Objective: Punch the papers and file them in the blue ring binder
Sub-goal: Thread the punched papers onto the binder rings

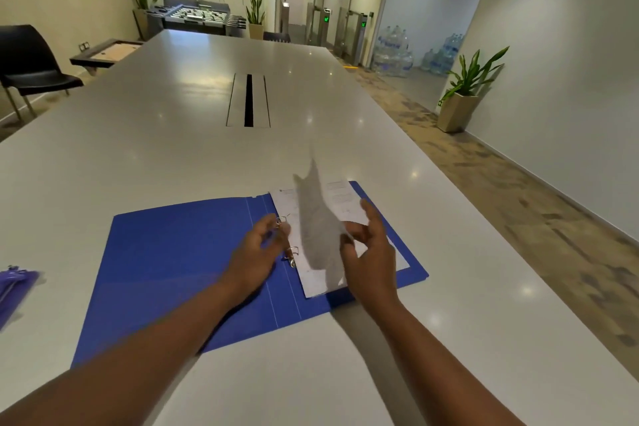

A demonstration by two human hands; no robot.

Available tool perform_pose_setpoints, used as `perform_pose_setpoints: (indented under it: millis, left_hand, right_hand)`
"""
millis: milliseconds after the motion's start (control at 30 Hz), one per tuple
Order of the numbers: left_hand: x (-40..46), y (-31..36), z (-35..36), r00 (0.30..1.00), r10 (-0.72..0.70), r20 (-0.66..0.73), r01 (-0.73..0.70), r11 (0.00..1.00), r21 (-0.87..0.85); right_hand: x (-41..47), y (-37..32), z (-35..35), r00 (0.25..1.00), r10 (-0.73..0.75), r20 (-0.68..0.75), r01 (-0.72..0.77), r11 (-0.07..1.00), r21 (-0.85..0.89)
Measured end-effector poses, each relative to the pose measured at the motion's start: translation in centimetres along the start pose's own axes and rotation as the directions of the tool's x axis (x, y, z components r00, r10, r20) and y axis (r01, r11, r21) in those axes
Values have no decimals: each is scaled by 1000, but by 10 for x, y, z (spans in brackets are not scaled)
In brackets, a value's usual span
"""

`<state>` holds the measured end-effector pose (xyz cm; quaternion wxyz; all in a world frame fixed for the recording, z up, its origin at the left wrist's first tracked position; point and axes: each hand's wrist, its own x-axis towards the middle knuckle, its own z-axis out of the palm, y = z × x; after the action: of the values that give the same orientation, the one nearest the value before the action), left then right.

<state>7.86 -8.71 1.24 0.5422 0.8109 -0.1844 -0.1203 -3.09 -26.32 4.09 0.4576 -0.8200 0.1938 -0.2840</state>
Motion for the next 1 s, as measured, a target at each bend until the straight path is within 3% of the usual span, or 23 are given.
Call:
perform_pose_setpoints:
  millis: [67,133,200,267,333,367,467,567,767,1000]
  left_hand:
    - [3,21,-19,992,-123,-40,96,909,-406]
    - [8,39,-39,982,-185,-26,138,812,-567]
    - [13,50,-54,967,-247,-60,159,775,-612]
    - [19,51,-65,935,-325,-145,205,825,-526]
    - [24,42,-74,915,-356,-191,245,866,-437]
    - [24,39,-78,913,-362,-190,256,868,-426]
    - [21,35,-84,908,-354,-222,237,873,-425]
    - [19,39,-87,905,-320,-281,189,893,-409]
    - [16,45,-84,905,-281,-319,155,917,-369]
    - [16,45,-84,906,-274,-322,156,924,-348]
  right_hand:
    - [-6,-13,8,980,-193,52,198,974,-113]
    - [-11,-19,14,876,-459,148,482,844,-237]
    - [-16,-19,19,779,-553,296,611,775,-162]
    - [-20,-16,16,810,-453,372,504,863,-46]
    - [-16,-11,9,927,-243,285,270,961,-56]
    - [-10,-5,4,968,-132,214,164,976,-141]
    - [13,23,-12,989,127,71,-65,822,-566]
    - [19,48,-19,948,312,61,-170,660,-731]
    - [23,60,-25,935,352,43,-218,667,-713]
    - [44,55,-48,862,504,60,-333,650,-683]
